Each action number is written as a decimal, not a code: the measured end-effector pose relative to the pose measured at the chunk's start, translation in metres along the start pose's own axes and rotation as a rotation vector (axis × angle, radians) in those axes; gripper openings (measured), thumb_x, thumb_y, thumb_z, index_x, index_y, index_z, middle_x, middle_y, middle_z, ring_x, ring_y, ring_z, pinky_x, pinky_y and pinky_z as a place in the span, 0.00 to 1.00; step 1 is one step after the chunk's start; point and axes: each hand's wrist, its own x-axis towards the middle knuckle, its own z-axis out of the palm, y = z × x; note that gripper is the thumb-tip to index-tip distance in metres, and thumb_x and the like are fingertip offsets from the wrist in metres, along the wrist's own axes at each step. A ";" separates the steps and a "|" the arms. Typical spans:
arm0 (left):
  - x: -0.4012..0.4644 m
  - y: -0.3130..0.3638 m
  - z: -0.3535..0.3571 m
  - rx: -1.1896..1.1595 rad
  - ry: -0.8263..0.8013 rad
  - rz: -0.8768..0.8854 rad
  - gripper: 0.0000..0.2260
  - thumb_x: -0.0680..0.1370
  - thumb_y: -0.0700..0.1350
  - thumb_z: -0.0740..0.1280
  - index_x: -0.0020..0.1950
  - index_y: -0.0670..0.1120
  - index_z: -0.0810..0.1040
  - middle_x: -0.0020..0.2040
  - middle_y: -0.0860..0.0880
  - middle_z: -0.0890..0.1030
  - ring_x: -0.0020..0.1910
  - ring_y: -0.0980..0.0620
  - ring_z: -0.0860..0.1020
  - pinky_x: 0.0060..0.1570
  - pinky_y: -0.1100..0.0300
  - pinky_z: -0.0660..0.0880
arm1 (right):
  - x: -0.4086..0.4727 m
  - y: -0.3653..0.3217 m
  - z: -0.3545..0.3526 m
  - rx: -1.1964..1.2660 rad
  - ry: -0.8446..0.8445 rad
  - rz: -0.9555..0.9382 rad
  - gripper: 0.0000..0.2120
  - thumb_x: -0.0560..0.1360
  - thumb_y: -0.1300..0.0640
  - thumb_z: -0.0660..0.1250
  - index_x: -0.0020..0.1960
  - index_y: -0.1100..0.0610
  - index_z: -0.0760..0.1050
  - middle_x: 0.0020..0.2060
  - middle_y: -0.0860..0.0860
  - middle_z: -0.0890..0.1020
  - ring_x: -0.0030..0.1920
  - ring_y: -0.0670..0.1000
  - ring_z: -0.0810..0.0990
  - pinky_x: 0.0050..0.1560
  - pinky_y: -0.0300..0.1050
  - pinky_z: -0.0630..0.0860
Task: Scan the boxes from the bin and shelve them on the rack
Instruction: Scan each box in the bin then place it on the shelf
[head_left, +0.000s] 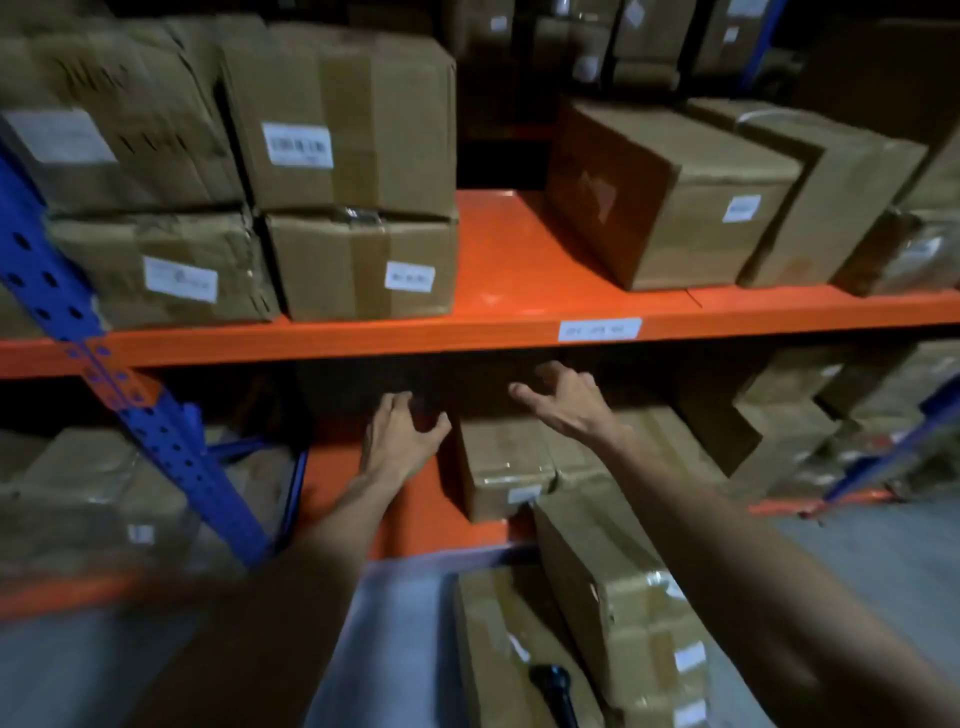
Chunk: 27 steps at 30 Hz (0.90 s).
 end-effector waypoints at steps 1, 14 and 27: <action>-0.021 -0.007 0.017 0.019 -0.062 -0.016 0.30 0.73 0.57 0.71 0.68 0.39 0.74 0.64 0.41 0.76 0.64 0.40 0.75 0.63 0.53 0.70 | -0.013 0.022 0.007 -0.028 -0.037 0.026 0.41 0.71 0.27 0.65 0.74 0.53 0.74 0.65 0.57 0.82 0.65 0.59 0.80 0.65 0.51 0.76; -0.278 -0.104 0.216 0.176 -0.631 -0.077 0.28 0.72 0.61 0.67 0.66 0.45 0.74 0.61 0.45 0.76 0.59 0.43 0.77 0.60 0.54 0.74 | -0.173 0.292 0.163 -0.142 -0.437 0.251 0.30 0.78 0.37 0.69 0.72 0.55 0.71 0.58 0.62 0.83 0.59 0.64 0.82 0.58 0.51 0.78; -0.344 -0.276 0.437 0.283 -0.688 0.285 0.22 0.75 0.46 0.74 0.64 0.35 0.77 0.63 0.35 0.78 0.62 0.37 0.77 0.62 0.47 0.73 | -0.168 0.475 0.373 -0.051 -0.321 0.436 0.40 0.78 0.41 0.71 0.82 0.51 0.58 0.73 0.62 0.72 0.69 0.66 0.76 0.64 0.57 0.74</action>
